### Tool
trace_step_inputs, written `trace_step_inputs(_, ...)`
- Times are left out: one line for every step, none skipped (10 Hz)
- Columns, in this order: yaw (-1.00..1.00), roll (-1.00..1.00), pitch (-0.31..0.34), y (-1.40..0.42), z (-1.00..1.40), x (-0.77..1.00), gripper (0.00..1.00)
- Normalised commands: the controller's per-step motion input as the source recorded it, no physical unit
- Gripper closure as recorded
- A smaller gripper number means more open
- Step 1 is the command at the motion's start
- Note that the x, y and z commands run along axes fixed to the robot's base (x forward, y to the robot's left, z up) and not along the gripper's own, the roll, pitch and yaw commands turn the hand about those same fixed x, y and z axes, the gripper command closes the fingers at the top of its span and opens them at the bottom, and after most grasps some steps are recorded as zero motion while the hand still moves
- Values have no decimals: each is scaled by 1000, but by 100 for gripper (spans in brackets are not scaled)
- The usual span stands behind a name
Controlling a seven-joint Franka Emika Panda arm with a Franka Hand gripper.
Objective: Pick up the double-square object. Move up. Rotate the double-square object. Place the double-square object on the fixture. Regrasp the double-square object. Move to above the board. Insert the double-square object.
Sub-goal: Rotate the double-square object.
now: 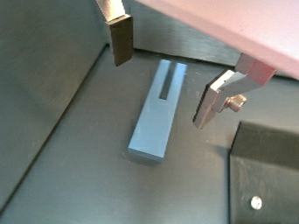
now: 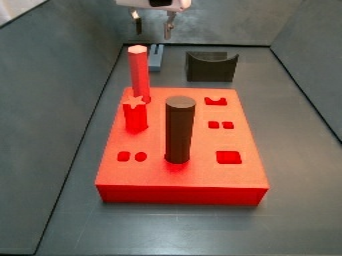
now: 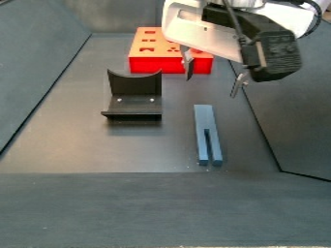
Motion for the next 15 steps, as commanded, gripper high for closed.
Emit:
trace_step_inputs(1000,-1,8,-3,-40,23,0)
trace_step_inputs(1000,-2,9,-3,-40,23,0)
trace_step_inputs(1000,-2,10,-3,-40,23,0)
trace_step_inputs(1000,-2,12,-3,-40,23,0)
trace_step_inputs(885,-3,15,-3,-40,24,0)
trace_step_inputs(722,-3,15,-3,-39,24,0)
trace_step_inputs(424,-3,15,-3,-39,24,0)
trace_step_inputs(316,-3,15,-3,-39,24,0)
trace_step_inputs(0,0,0,0,-1000,0,0)
trace_step_inputs(-73,1,-7,1,-1000,5,0)
trace_step_inputs(-77,-4,-45,1,-1000,24,0)
trace_step_inputs(-71,-14,-52,3,-1000,24,0)
trace_step_inputs(-47,-50,-60,9,-1000,36,0)
trace_step_inputs(-40,-66,-60,10,-1000,40,0)
trace_step_inputs(-28,-91,-70,14,-896,45,0)
